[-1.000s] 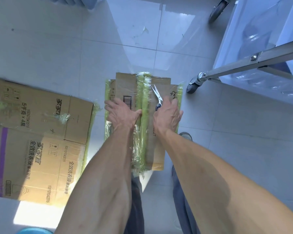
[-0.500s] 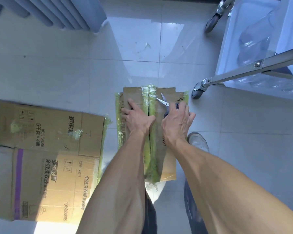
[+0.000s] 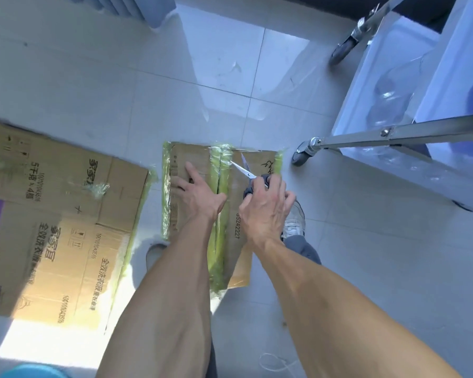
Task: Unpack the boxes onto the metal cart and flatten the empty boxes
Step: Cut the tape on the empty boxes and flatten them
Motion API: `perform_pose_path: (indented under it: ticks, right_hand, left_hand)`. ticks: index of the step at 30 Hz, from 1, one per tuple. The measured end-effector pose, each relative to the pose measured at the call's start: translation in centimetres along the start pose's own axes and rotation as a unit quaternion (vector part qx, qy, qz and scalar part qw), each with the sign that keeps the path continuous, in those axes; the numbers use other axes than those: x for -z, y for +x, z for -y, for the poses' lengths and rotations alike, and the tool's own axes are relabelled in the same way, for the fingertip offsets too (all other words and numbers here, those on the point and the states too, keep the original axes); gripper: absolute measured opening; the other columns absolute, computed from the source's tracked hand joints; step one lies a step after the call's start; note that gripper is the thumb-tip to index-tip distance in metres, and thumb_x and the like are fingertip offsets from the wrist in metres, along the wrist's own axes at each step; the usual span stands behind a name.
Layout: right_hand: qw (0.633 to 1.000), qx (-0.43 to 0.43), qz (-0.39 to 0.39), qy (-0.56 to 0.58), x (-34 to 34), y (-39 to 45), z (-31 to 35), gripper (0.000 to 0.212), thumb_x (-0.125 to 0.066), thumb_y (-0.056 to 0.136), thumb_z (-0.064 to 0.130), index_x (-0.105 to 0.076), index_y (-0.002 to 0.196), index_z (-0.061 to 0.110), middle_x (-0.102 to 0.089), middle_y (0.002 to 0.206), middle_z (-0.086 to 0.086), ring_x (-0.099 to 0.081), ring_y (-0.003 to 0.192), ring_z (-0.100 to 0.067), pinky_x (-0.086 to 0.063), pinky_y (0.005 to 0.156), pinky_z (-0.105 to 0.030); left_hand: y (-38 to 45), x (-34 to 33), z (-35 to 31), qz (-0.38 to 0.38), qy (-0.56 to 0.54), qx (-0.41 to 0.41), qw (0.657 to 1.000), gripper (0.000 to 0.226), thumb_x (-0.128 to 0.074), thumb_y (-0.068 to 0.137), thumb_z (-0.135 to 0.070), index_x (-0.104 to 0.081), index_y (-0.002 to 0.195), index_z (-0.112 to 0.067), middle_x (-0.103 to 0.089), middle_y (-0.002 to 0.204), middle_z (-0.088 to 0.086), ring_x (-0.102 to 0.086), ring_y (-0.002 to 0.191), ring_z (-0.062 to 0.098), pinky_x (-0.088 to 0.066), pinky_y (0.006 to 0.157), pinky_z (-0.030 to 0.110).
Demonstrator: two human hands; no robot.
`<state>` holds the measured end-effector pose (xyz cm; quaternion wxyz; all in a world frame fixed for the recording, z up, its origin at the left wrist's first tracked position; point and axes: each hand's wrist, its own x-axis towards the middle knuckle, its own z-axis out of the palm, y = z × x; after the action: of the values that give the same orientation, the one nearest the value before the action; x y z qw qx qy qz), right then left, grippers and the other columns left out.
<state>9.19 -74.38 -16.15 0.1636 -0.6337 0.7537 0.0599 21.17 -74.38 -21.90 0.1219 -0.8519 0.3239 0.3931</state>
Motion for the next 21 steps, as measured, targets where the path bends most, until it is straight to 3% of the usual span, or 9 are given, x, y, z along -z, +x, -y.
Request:
perform_pose_path:
  ticks: [6,11,13,17,21]
  right_hand:
    - [0.989,0.118,0.081,-0.045,0.8,-0.2,-0.1,0.024,-0.07,0.065,0.01,-0.062,0.087,0.015,-0.052,0.096,-0.008,-0.049,0.088,-0.028,-0.033,0.08,-0.04]
    - [0.993,0.067,0.0,-0.098,0.1,1.8,2.1,0.026,-0.074,0.065,0.007,-0.06,0.082,0.02,-0.051,0.09,-0.004,-0.048,0.081,-0.025,-0.025,0.071,-0.036]
    - [0.992,0.063,0.004,-0.113,0.5,3.2,2.6,0.027,-0.074,0.068,0.012,-0.061,0.09,0.021,-0.052,0.097,-0.005,-0.049,0.087,-0.025,-0.027,0.074,-0.038]
    - [0.979,0.142,0.04,-0.141,1.8,4.2,2.4,0.031,-0.068,0.071,0.012,-0.06,0.101,0.018,-0.051,0.106,-0.007,-0.047,0.097,-0.028,-0.027,0.078,-0.039]
    - [0.973,0.153,0.041,-0.165,2.2,3.4,1.9,0.025,-0.069,0.07,0.01,-0.063,0.093,0.017,-0.053,0.1,-0.007,-0.049,0.091,-0.028,-0.032,0.077,-0.04]
  left_hand:
    - [-0.4,-0.3,-0.7,-0.018,0.02,0.004,1.0,0.118,-0.069,0.064,-0.027,0.005,0.156,-0.012,-0.019,0.145,0.036,-0.035,0.123,0.052,-0.039,0.106,0.048]
    - [-1.1,-1.0,0.8,-0.03,-0.008,-0.01,0.999,0.12,-0.071,0.064,-0.023,0.005,0.156,-0.016,-0.015,0.149,0.032,-0.033,0.127,0.049,-0.041,0.105,0.049]
    - [-1.3,-1.1,1.5,-0.03,-0.024,-0.01,0.999,0.121,-0.072,0.064,-0.023,0.006,0.156,-0.019,-0.013,0.151,0.03,-0.031,0.13,0.048,-0.04,0.107,0.049]
    - [-1.7,-1.0,2.4,-0.023,-0.048,-0.006,0.999,0.122,-0.075,0.065,-0.022,0.007,0.156,-0.021,-0.009,0.155,0.026,-0.025,0.138,0.047,-0.038,0.11,0.049]
    - [-2.1,-1.0,2.7,-0.025,-0.053,-0.003,0.998,0.122,-0.075,0.063,-0.02,0.005,0.156,-0.023,-0.012,0.154,0.026,-0.026,0.137,0.046,-0.04,0.109,0.05]
